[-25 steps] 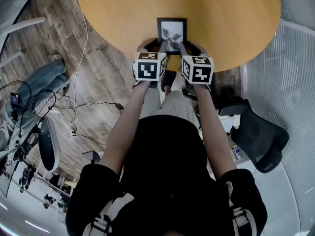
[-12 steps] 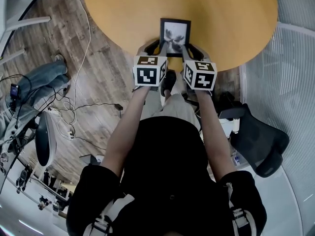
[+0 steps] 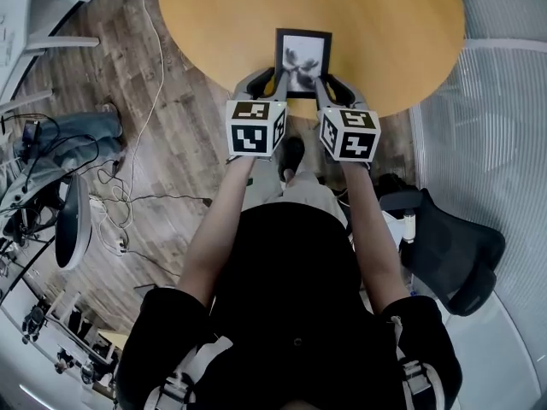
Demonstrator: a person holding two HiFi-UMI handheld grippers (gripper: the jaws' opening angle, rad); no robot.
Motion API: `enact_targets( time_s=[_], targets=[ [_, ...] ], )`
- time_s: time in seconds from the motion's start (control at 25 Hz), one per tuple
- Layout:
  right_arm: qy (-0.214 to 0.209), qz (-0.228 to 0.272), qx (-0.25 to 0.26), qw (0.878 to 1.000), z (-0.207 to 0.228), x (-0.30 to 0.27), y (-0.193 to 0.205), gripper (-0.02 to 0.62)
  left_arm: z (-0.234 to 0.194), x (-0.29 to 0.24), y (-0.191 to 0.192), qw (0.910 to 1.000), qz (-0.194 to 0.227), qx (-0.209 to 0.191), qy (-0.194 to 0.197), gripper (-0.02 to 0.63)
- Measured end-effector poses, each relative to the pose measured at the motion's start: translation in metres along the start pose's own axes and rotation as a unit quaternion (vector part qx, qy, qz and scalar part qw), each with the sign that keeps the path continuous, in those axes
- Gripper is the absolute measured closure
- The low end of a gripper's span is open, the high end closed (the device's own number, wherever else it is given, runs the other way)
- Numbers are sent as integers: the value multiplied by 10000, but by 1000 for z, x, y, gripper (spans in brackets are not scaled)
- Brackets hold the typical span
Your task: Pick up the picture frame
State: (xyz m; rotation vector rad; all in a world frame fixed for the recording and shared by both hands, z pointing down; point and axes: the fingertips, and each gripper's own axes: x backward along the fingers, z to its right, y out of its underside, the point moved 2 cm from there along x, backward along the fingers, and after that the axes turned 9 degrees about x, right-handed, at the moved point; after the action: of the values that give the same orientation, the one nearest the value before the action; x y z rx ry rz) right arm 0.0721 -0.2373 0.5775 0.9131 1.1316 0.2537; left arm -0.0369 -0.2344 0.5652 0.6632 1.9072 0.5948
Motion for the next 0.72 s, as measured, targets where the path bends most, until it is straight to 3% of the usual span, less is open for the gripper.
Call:
enact_targets(
  time_s=[0.36, 0.72],
  targets=[
    [8, 655, 174, 9977, -4, 72, -25, 499, 52, 59, -17, 9975, 550, -443, -41, 512],
    [32, 1159, 465, 9922, -14, 139, -43, 498, 94, 116, -27, 9919, 1114, -606, 41, 512]
  ],
)
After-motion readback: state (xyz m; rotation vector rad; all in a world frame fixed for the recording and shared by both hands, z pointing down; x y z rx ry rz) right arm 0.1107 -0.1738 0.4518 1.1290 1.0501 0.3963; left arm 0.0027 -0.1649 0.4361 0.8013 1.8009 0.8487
